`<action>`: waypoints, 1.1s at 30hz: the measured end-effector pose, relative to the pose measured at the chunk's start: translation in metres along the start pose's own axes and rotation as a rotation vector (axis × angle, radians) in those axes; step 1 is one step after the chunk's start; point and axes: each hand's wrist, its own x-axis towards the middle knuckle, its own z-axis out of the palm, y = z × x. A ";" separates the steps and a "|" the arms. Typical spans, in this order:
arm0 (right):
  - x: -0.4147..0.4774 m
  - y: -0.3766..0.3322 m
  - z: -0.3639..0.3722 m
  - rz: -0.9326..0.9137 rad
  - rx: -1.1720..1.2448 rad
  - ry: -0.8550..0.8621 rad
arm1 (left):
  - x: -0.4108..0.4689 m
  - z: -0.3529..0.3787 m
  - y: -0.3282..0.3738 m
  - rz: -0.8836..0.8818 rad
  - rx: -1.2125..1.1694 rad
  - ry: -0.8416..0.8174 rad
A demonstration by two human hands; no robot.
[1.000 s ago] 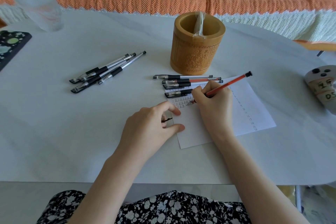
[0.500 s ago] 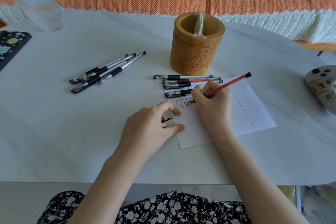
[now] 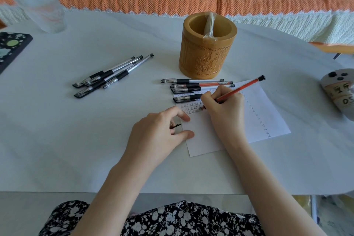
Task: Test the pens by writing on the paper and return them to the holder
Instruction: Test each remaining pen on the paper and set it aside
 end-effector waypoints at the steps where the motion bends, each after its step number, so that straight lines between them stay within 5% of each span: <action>1: 0.000 0.000 0.000 -0.003 0.000 -0.003 | 0.000 0.000 0.000 0.003 0.001 0.000; 28: 0.000 -0.002 -0.001 0.039 0.032 -0.004 | 0.000 0.000 -0.002 0.031 -0.015 0.010; 33: 0.007 -0.014 -0.018 0.223 0.532 -0.120 | -0.002 -0.005 0.003 0.175 -0.336 0.025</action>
